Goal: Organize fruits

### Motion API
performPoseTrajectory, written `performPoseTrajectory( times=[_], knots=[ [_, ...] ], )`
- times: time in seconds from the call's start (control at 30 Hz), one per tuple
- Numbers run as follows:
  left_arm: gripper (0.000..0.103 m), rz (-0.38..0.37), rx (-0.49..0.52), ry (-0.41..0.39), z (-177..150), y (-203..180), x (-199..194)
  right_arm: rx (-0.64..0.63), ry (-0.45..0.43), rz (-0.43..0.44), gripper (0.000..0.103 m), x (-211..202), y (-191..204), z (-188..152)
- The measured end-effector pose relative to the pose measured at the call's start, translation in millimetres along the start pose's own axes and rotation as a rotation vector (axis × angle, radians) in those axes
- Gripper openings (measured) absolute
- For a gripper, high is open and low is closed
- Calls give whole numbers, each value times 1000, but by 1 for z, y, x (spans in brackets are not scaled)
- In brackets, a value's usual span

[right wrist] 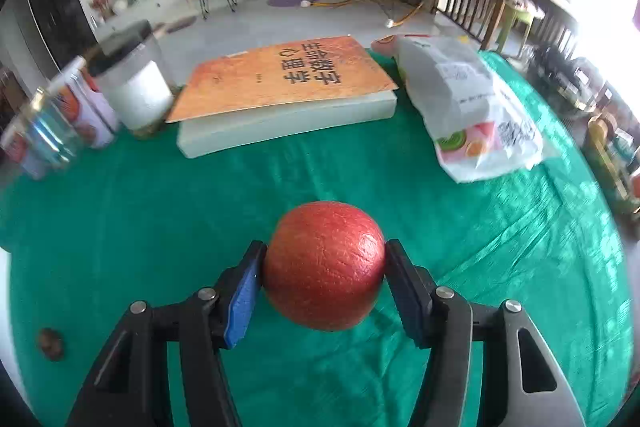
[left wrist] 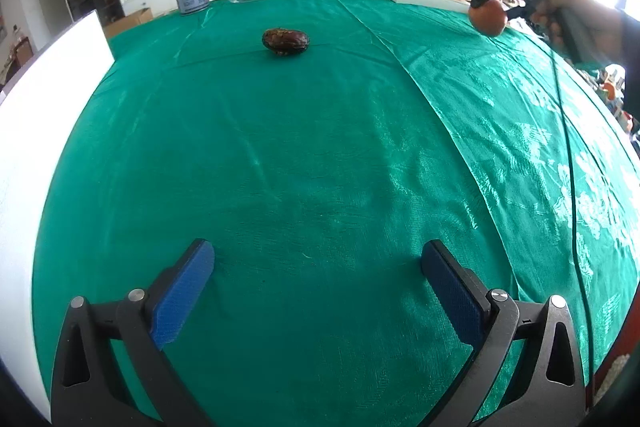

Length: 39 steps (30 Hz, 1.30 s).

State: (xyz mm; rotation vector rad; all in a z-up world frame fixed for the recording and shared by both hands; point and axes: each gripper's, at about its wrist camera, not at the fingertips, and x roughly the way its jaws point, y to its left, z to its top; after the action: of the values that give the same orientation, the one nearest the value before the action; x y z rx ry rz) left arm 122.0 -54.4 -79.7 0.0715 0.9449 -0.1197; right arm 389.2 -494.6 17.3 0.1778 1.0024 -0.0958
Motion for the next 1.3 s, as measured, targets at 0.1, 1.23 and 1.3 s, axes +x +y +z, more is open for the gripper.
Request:
performPoseTrajectory(
  times=[0.1, 1.23, 1.3],
  knots=[
    [102, 0, 0, 0, 0, 0, 0, 145, 48, 315, 60, -22, -15, -34],
    [101, -24, -95, 29, 130, 41, 81, -154, -97, -35, 92, -57, -17, -209],
    [100, -19, -109, 23, 138, 40, 89, -144, -99, -40, 94, -57, -18, -210]
  ],
)
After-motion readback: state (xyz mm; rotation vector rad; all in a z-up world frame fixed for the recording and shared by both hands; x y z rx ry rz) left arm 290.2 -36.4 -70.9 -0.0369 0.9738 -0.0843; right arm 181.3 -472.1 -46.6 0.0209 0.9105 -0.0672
